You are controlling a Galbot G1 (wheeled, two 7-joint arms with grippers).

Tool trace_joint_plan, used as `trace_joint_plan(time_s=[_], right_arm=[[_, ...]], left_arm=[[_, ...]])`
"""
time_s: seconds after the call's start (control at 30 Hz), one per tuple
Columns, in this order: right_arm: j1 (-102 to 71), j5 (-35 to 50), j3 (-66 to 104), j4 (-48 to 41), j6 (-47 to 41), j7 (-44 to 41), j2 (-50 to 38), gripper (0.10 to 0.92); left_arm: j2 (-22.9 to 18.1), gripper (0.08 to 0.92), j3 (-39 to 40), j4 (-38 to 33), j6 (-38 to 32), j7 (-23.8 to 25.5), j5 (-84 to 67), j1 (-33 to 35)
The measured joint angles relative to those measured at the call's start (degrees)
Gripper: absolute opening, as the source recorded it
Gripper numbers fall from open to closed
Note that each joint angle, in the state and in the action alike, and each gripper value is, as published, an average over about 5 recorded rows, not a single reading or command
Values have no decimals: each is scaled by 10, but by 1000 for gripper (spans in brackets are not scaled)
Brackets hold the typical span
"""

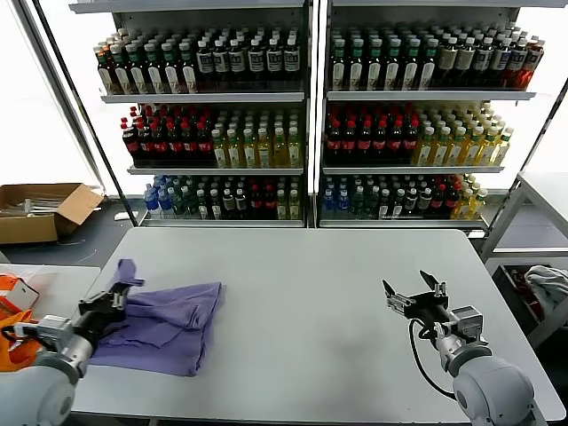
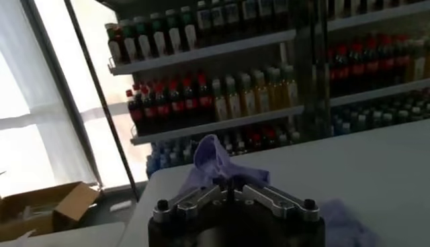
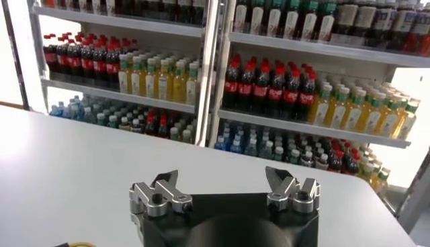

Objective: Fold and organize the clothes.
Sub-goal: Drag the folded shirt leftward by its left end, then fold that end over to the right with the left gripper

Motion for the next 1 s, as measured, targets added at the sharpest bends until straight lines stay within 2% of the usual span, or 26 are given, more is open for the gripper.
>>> trace_joint_plan(time_s=[0.4, 0.83, 0.93, 1.0], right_arm=[[-23, -3, 6, 0, 7, 3, 9, 823], [-33, -10, -1, 0, 9, 2, 14, 823], [-34, -12, -3, 0, 9, 2, 15, 823], [-34, -13, -4, 0, 10, 2, 16, 823]], left_arm=[[-39, 98, 99, -8, 2, 10, 46, -14], [-76, 98, 149, 28, -5, 22, 72, -34], [-84, 118, 156, 35, -8, 22, 73, -37], [-89, 160, 161, 38, -12, 21, 71, -37]])
